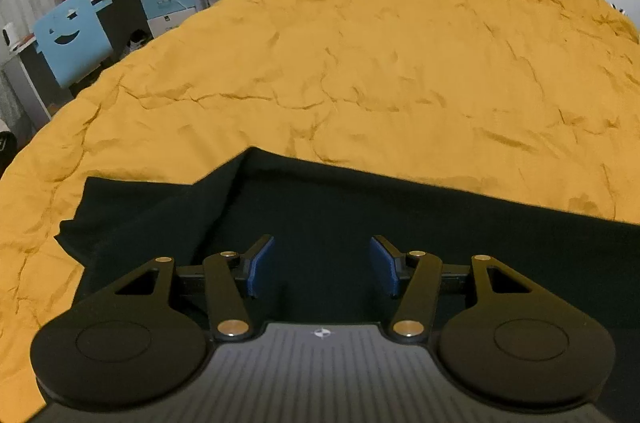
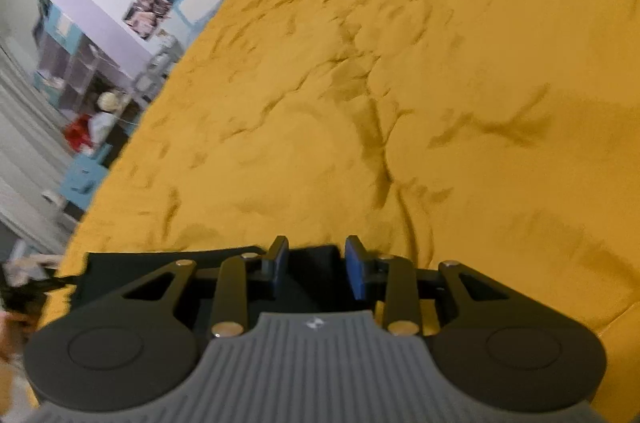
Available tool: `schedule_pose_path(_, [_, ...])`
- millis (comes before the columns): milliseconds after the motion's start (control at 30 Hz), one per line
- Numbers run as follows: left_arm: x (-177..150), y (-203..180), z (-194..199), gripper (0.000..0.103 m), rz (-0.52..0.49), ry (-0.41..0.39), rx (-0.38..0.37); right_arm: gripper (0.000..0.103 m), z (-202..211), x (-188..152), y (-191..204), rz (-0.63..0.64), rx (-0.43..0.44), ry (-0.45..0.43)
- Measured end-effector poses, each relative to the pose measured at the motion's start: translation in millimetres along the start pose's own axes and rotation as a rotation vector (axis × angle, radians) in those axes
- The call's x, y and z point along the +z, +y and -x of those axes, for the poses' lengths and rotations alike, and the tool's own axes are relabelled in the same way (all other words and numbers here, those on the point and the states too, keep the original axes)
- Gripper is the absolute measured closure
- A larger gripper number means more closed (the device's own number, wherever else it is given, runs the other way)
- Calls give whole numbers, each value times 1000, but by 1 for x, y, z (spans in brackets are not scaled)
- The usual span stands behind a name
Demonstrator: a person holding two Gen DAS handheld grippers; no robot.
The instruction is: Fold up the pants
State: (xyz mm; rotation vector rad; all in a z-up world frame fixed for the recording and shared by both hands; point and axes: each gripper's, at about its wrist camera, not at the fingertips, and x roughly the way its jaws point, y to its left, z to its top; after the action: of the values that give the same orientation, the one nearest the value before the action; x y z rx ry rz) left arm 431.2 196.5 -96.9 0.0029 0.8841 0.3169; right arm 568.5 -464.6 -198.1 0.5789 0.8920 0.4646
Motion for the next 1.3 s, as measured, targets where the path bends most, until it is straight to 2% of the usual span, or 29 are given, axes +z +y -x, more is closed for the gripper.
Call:
schedule_pose_path(67, [-4, -3, 0, 39, -3, 6, -4, 77, -3, -3, -3, -2, -7, 11])
schedule_pose_path(100, [-5, -4, 1, 39, -4, 8, -7, 83, -5, -4, -5, -14, -8, 8])
schedule_pose_path(133, [-6, -5, 2, 39, -8, 8, -10, 95, -5, -5, -8, -32, 1, -2])
schedule_pose_path(200, [-8, -8, 6, 39, -17, 10, -8, 102, -1, -7, -7, -50, 21, -28])
schedule_pose_path(333, [-9, -8, 16, 39, -39, 3, -2, 103, 29, -3, 11, -37, 24, -126])
schedule_pose_path(367, [-9, -8, 17, 39, -43, 0, -5, 103, 33, 0, 13, -48, -3, -128])
schedule_pose_path(433, [-9, -10, 18, 39, -52, 3, -9, 103, 27, 3, 12, -50, -65, -106])
schedule_pose_path(500, [-11, -11, 18, 39, -47, 7, -14, 103, 10, 0, 9, -62, -113, -40])
schedule_pose_path(567, [-15, -13, 21, 39, -34, 12, -35, 103, 1, -3, 5, -64, -153, -27])
schedule_pose_path(667, [-21, -17, 30, 39, -39, 15, -70, 96, 7, -8, -1, -142, -127, -54])
schedule_pose_path(733, [-27, -21, 39, 39, -41, 22, -109, 91, 22, -13, 7, -135, -151, -66])
schedule_pose_path(833, [-38, -34, 54, 41, -29, 34, -162, 73, 55, -31, 26, -114, -167, -101])
schedule_pose_path(933, [-52, -52, 70, 45, -6, 35, -214, 64, 95, -62, 48, -123, -213, -143])
schedule_pose_path(1000, [-63, -62, 83, 45, 21, 33, -257, 61, 115, -87, 57, -138, -263, -153])
schedule_pose_path(1100, [-79, -77, 106, 46, 79, 24, -363, 61, 131, -122, 61, -179, -273, -147])
schedule_pose_path(1200, [-98, -96, 123, 46, 107, 34, -484, 61, 136, -149, 60, -238, -256, -147])
schedule_pose_path(1300, [-115, -119, 129, 46, 101, 41, -568, 61, 134, -166, 55, -303, -193, -146])
